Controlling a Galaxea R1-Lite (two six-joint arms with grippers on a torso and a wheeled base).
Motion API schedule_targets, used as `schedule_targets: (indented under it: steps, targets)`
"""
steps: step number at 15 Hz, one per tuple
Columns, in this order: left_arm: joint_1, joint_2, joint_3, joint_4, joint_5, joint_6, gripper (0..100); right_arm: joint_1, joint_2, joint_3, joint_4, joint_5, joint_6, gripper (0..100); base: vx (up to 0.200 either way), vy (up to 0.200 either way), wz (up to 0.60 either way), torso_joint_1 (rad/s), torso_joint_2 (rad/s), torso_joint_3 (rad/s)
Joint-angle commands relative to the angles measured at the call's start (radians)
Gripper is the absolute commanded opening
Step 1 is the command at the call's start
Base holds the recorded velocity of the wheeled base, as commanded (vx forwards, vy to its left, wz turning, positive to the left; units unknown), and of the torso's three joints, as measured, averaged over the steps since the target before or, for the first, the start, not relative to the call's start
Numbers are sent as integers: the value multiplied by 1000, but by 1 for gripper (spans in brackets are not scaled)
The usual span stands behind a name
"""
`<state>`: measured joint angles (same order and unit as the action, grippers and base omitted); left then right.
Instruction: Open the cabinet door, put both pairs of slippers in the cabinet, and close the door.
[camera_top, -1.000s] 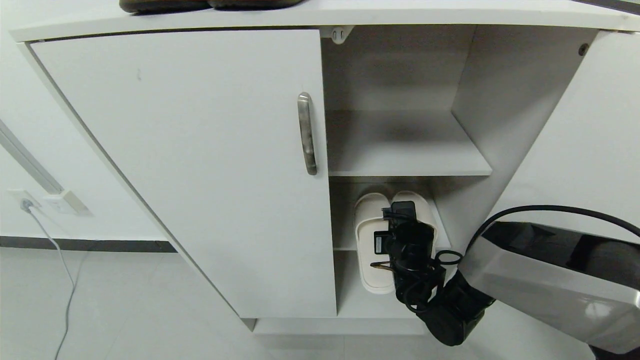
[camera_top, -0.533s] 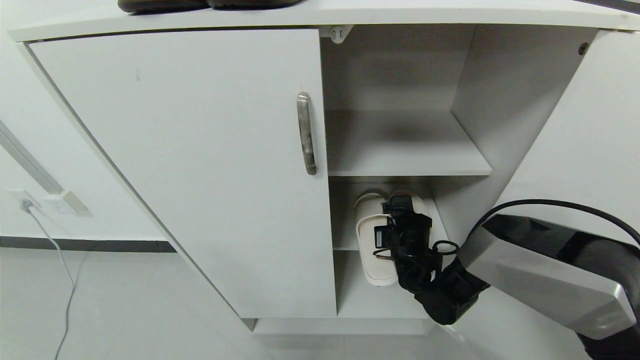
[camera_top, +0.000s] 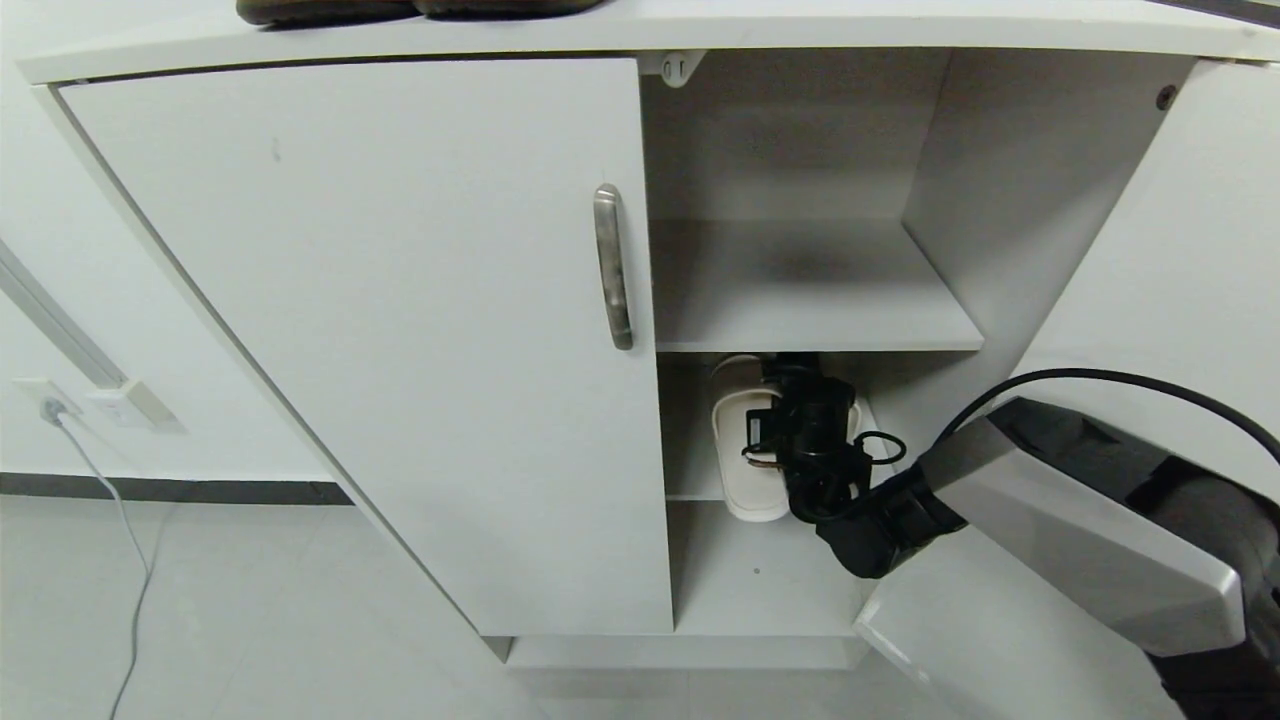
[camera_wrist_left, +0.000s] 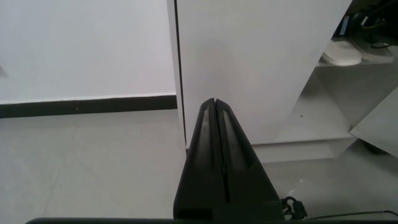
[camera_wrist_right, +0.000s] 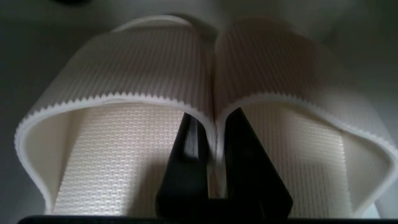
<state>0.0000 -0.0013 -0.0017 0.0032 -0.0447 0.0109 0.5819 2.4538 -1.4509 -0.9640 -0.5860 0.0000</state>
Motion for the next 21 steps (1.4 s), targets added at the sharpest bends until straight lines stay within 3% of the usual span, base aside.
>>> schedule_targets:
  steps: [1, 5, 10, 11, 16, 21]
  targets:
    - [0, 1, 0, 0, 0, 0, 0, -7, 53, -108, 31, 2, 0, 0, 0, 0, 0, 0, 0, 0]
    - [0, 1, 0, 0, 0, 0, 0, -13, 97, -186, 85, 2, 20, 0, 0, 0, 0, 0, 0, 0]
    - [0, 1, 0, 0, 0, 0, 0, -14, 97, -183, 96, 2, 41, 0, 0, 0, 0, 0, 0, 0]
    - [0, 1, 0, 0, 0, 0, 0, -14, 97, -181, 97, 0, 41, 100, 0, 0, 0, 0, 0, 0]
    - [0, 1, 0, 0, 0, -2, 0, -1, 56, -95, 91, -5, 40, 100, 0, 0, 0, 0, 0, 0]
    - [0, 1, 0, 0, 0, -2, 0, 39, -115, 168, 19, -12, 41, 100, 0, 0, 0, 0, 0, 0]
